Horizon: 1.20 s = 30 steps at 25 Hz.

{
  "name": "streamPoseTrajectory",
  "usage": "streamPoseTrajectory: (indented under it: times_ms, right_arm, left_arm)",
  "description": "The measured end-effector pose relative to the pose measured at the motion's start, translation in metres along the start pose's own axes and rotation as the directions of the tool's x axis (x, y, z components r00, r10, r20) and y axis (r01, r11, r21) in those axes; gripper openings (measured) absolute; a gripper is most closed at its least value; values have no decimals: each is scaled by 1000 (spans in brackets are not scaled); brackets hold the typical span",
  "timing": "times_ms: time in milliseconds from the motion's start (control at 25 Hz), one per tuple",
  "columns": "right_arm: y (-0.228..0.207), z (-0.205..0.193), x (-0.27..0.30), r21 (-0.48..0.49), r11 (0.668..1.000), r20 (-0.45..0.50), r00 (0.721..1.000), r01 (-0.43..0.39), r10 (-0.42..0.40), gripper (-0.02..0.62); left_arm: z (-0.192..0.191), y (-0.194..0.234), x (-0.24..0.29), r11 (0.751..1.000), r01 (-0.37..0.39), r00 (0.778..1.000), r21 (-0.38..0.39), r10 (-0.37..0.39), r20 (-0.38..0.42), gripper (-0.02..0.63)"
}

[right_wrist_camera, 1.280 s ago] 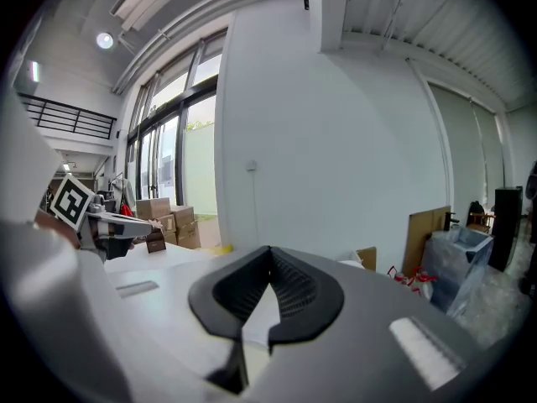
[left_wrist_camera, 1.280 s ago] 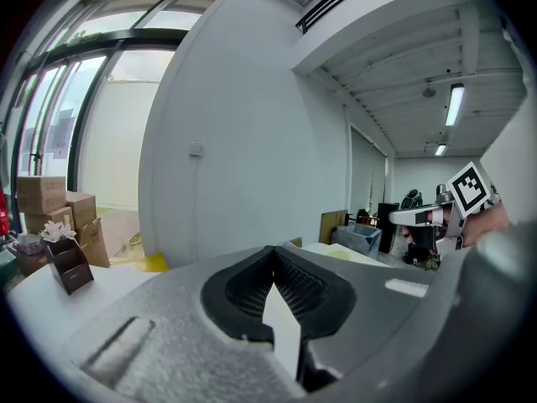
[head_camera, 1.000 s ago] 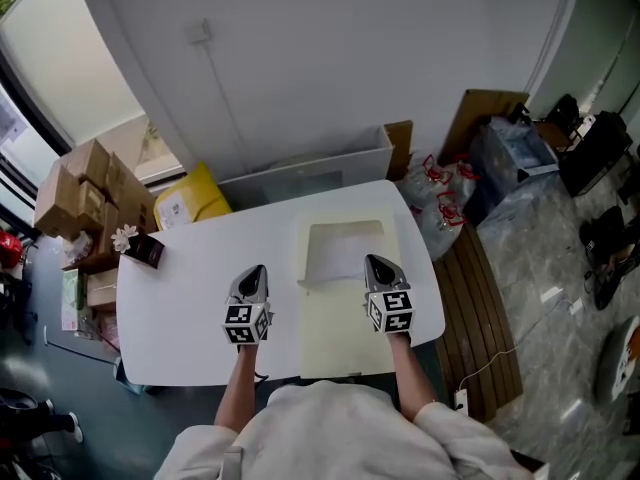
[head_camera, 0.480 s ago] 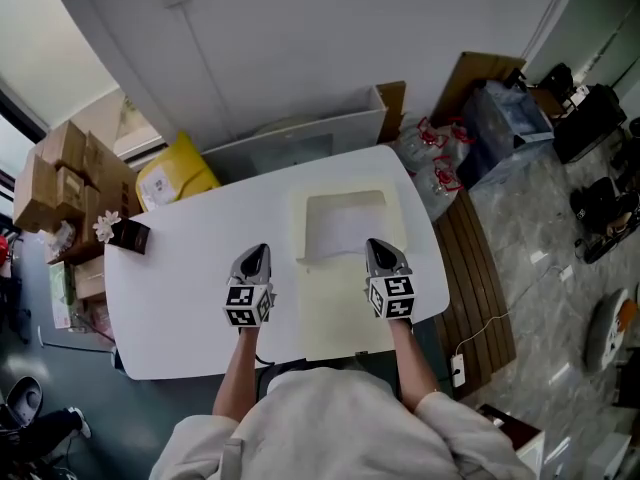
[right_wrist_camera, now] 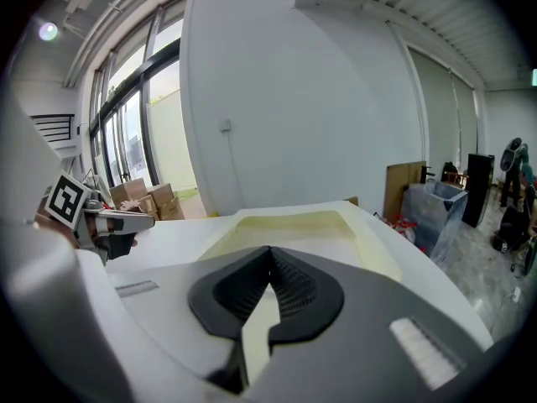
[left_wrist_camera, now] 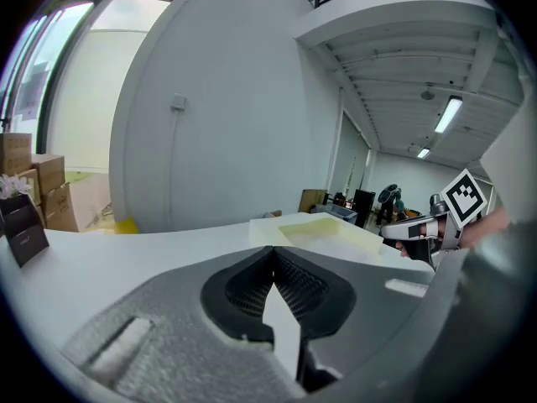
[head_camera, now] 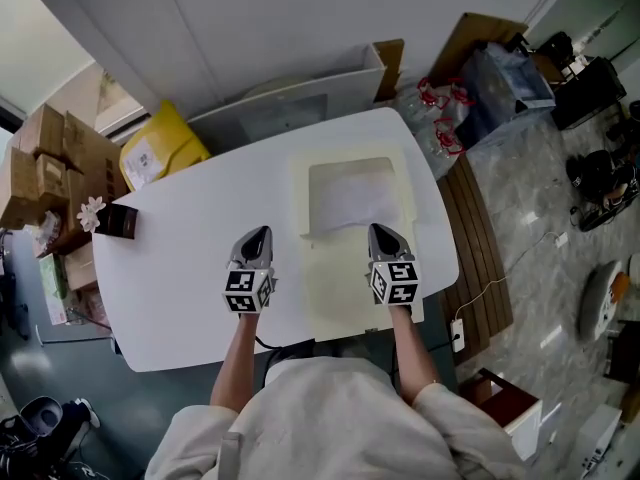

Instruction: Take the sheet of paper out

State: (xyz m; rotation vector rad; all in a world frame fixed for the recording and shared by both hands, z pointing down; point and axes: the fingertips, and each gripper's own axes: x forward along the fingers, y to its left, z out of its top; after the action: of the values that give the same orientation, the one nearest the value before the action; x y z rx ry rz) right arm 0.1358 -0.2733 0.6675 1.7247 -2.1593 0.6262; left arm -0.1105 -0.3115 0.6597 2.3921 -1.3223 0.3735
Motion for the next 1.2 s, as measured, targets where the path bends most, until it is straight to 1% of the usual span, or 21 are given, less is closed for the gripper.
streamPoseTrajectory:
  times_ms: [320, 440, 520, 560, 600, 640, 680, 720, 800, 880, 920, 960, 1040, 1160, 1200]
  right_arm:
    - [4, -46, 11, 101, 995, -77, 997, 18, -10, 2]
    - [3, -59, 16, 168, 985, -99, 995, 28, -11, 2]
    - [2, -65, 18, 247, 969, -101, 995, 33, -8, 2]
    - [0, -67, 19, 305, 952, -97, 995, 35, -6, 2]
    - [-2, -68, 20, 375, 926, -90, 996, 38, -4, 2]
    - [-5, -70, 22, 455, 889, -78, 997, 41, -6, 2]
    - [-9, -71, 22, 540, 840, -62, 998, 44, -12, 2]
    - [-13, -74, 23, 625, 779, -44, 999, 46, -23, 2]
    - [-24, -80, 22, 772, 635, -8, 999, 40, -53, 2]
    - [-33, -87, 21, 866, 499, 23, 996, 21, -82, 2]
    - [-36, -91, 20, 896, 443, 34, 995, 11, -93, 2]
    - [-37, -93, 20, 918, 396, 43, 994, 0, -99, 2]
    - [-38, -98, 19, 948, 318, 62, 992, -25, -106, 2]
    - [-37, -103, 18, 975, 213, 87, 990, -62, -109, 2]
    - [-36, -104, 19, 980, 185, 93, 990, -72, -108, 2]
  left_arm:
    - [-29, 1, 10, 1000, 24, 999, -19, -25, -44, 6]
    - [-39, 2, 12, 999, 30, 998, -25, -31, -62, 6]
    - [-42, 2, 13, 999, 31, 997, -28, -33, -66, 6]
    - [-43, 2, 14, 999, 32, 997, -29, -34, -67, 6]
    - [-43, 2, 15, 999, 33, 997, -30, -35, -68, 6]
    - [-43, 2, 16, 999, 34, 997, -30, -36, -68, 6]
    - [-43, 3, 17, 999, 34, 997, -31, -36, -68, 6]
    - [-43, 3, 18, 999, 35, 997, -32, -37, -68, 6]
    - [-44, 2, 18, 999, 36, 997, -32, -38, -69, 6]
    - [-45, 1, 18, 999, 37, 997, -31, -39, -71, 6]
    - [-46, 1, 18, 999, 37, 997, -30, -39, -73, 6]
    - [-46, 1, 17, 999, 36, 996, -30, -38, -75, 6]
    - [-46, 2, 17, 999, 34, 996, -31, -36, -76, 6]
    - [-46, 3, 16, 999, 30, 997, -32, -32, -75, 6]
    - [-46, 2, 16, 999, 29, 997, -32, -31, -74, 6]
